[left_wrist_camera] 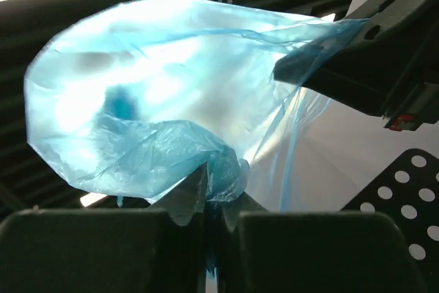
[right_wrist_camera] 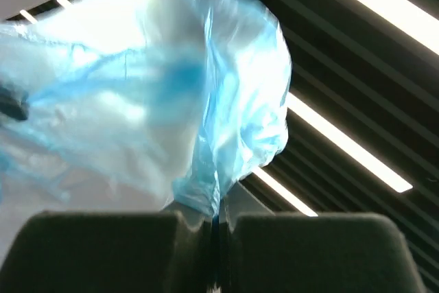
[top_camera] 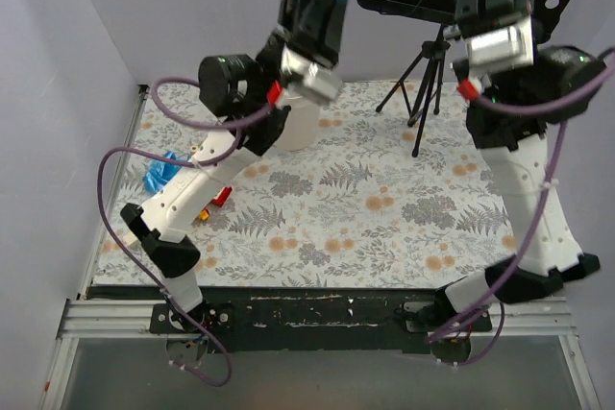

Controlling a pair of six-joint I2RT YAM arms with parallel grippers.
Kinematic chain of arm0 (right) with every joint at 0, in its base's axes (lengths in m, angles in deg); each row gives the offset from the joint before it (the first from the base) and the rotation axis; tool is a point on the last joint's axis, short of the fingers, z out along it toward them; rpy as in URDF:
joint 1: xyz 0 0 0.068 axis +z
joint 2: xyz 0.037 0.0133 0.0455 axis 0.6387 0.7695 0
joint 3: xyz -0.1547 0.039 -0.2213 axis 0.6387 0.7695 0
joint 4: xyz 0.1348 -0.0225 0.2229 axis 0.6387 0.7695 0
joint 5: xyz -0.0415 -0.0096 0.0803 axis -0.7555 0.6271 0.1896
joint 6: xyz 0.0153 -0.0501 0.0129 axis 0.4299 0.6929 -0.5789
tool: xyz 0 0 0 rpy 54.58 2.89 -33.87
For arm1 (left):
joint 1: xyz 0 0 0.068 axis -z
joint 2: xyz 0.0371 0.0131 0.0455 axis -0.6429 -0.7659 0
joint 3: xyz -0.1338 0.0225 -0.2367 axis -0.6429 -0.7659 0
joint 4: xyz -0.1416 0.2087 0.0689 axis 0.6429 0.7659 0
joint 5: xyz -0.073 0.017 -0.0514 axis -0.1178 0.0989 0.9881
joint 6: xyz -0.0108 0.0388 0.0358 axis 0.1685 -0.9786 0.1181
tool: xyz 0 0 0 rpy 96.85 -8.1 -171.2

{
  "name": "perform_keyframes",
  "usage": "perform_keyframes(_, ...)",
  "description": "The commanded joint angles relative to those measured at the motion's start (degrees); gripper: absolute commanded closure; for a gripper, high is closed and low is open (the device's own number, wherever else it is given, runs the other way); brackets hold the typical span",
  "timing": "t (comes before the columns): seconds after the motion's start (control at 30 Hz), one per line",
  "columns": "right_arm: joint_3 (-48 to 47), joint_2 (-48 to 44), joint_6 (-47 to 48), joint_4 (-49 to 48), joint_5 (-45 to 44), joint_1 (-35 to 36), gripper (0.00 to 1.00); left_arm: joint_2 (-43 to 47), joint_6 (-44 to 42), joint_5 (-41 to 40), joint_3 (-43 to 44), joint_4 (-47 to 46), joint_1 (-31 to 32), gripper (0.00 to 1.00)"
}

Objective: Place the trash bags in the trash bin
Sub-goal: Unfold the trash bag at the center of the board.

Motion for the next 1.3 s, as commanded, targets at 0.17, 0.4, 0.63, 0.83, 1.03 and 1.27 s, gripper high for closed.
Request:
perform_keyframes(0.17, 62.1, -29.6, 13.9, 60.2, 6.0, -0.3, 0.99, 26.3, -10.1, -0.5, -57.2, 36.9, 4.8, 1.0)
perform_keyframes(0.4, 85.5, -74.9, 3.1, 75.9, 16.9, 0.7, 0.99, 58.4, 6.6, 5.0, -80.4, 64.7, 19.4, 1.0)
perform_keyframes(0.63, 83.4, -75.1, 0.7, 78.0, 11.7, 0.6, 0.99, 60.1, 10.9, 2.6, -79.9, 72.1, 19.5, 1.0)
perform_keyframes(0.83, 83.5, -68.4, -9.7, 68.1, 4.1, 0.5, 0.99, 58.3, 19.4, -9.9, -82.6, 66.3, 19.5, 1.0)
perform_keyframes(1.03, 77.0, -57.8, -9.5, 62.7, 11.7, 0.6, 0.99, 57.3, 24.1, -26.9, -81.7, 61.9, 18.7, 1.0)
perform_keyframes(1.27, 68.5, -46.4, -18.7, 55.7, 14.6, 0.5, 0.99, 59.0, 15.4, -35.3, -76.9, 57.0, 12.4, 1.0)
